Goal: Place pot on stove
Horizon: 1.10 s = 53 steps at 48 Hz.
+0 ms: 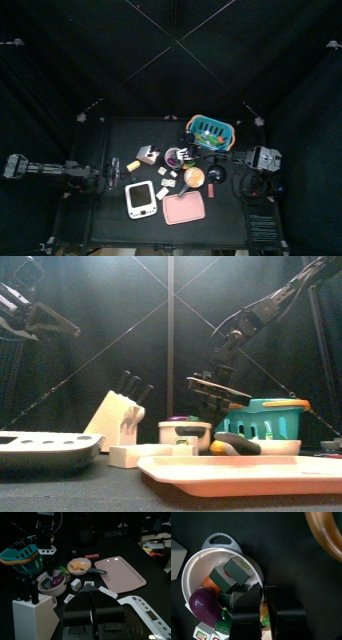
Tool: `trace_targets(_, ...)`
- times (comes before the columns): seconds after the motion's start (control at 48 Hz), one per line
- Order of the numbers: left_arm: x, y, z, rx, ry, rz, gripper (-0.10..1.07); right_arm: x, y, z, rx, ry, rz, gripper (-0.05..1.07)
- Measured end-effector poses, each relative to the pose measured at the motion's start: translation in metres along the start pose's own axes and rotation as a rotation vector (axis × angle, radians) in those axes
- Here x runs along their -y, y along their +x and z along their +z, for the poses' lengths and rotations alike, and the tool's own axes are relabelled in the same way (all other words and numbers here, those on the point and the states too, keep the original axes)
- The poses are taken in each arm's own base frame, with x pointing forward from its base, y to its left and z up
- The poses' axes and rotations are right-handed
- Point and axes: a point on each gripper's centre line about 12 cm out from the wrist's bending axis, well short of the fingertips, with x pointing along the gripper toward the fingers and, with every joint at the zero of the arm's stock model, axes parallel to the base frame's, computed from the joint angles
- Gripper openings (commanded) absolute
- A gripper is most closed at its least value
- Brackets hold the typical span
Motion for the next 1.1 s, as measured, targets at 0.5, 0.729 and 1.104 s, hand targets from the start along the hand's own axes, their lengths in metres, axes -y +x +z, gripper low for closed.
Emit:
trace_targets(0.5, 0.000, -0.001, -0.002, -0.005, -0.002, 0.000, -0.02, -0.027, -0.044, -0.015, 0.013, -0.028, 0.120, 0.28)
trace_targets(0.729, -0.006, -0.006, -0.001, 0.016, -0.007, 0.038, -0.02, -0.060, -0.062, -0.051, -0.021, -0.104, 0.201, 0.28)
trace_targets(1.104, -0.023, -0.015, -0.013, 0.005, -0.056, 0.143, -0.02, -0.110, -0.075, -0.096, -0.064, -0.208, 0.288, 0.28)
